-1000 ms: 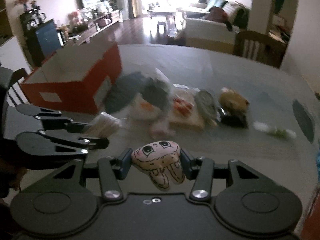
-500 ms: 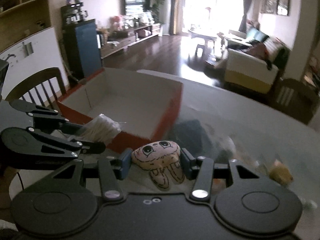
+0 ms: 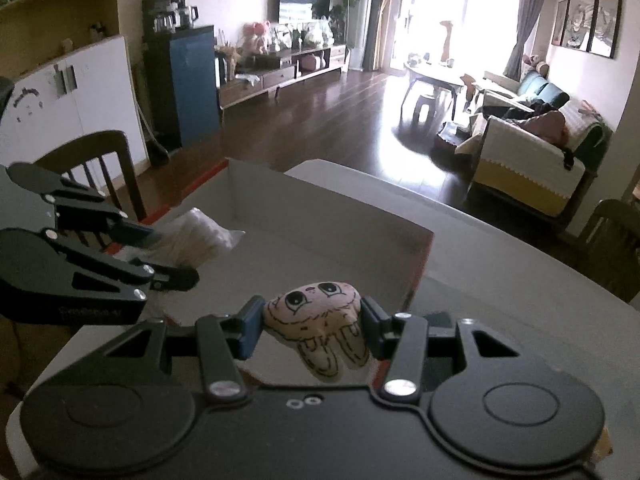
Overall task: Organize objects
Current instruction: 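Carry the swab bag and plush keychain with both grippers over the red box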
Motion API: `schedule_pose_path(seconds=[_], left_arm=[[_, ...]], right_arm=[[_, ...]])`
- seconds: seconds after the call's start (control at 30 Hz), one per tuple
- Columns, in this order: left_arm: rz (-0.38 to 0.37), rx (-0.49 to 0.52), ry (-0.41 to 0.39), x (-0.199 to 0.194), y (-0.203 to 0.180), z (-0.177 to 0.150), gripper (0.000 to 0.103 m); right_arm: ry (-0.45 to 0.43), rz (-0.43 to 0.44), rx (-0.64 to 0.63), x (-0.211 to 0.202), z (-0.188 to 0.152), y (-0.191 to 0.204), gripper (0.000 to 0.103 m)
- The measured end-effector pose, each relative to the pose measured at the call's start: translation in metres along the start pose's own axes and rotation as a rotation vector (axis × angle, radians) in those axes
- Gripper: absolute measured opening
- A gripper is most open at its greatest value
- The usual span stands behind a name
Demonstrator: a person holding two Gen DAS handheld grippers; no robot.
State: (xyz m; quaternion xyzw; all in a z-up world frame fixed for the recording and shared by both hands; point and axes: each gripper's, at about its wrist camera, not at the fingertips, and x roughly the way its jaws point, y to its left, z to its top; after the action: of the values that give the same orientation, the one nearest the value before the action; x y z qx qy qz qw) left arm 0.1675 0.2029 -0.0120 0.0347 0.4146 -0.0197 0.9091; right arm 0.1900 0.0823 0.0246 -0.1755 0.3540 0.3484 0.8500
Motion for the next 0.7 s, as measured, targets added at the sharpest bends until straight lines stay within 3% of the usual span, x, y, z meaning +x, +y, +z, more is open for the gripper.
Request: schedule_pose_path(seconds=[0.37,0.7], left_arm=[[0.049,0.055,0.141,0.081,0.021,0.017,0.036],[-0.006,0.051,0.28,0.126,0.025,0.017,0.036]], right_arm=[[0.146,0.006,-0.036,0.075,0.001,0.014,0.049],[0.296,0.028,-0.036,0.111,-0.009,0.023,0.049]])
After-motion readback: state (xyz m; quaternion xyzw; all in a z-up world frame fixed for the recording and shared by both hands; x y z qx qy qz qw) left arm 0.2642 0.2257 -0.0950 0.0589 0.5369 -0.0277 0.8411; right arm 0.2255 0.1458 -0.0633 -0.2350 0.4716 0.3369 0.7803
